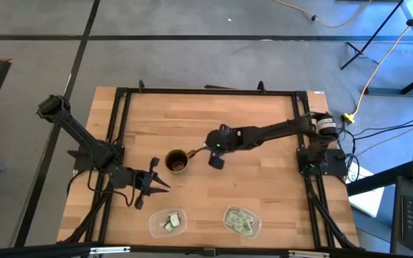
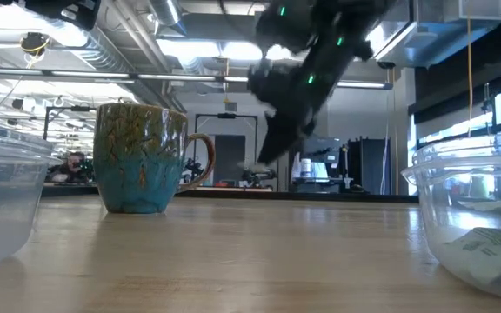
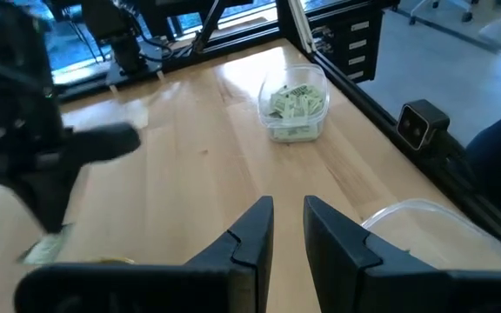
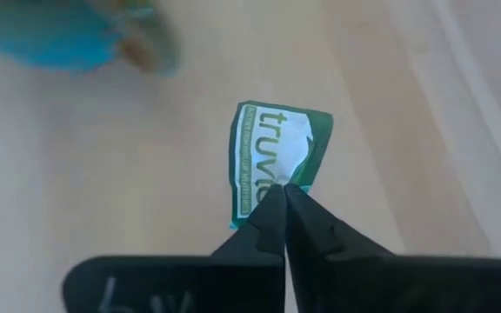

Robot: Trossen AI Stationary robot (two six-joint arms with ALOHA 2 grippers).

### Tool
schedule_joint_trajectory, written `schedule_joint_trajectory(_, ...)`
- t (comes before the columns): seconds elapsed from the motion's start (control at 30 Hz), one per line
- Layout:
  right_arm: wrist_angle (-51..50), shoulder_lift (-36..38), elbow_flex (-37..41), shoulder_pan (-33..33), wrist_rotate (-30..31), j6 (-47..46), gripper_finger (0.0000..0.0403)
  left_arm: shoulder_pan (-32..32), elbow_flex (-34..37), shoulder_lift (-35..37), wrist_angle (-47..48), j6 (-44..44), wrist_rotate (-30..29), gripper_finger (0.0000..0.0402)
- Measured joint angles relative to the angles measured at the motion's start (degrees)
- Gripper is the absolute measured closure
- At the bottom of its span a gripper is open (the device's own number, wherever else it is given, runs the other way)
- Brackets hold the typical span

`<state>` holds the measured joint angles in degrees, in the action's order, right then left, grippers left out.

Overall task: Pick and place items into bin
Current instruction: Put the green stevia packet into the left transparent bin

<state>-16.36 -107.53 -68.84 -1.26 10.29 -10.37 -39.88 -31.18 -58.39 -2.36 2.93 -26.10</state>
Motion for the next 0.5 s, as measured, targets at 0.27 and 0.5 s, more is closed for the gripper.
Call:
schedule_joint_trajectory(0.27, -6.8, 8.9, -2.1, 9.5, -1.6, -3.8, 0.0402, 0.0, 0.0, -0.5, -1.4, -19.4, -3.0, 0.0336)
schedule_joint_trajectory(0.5, -2.0, 11.9, -2.2, 18.3, -6.5, -7.4, 0.0402, 1.5, 0.0, -7.0, -13.6, -31.4, -4.5, 0.0303)
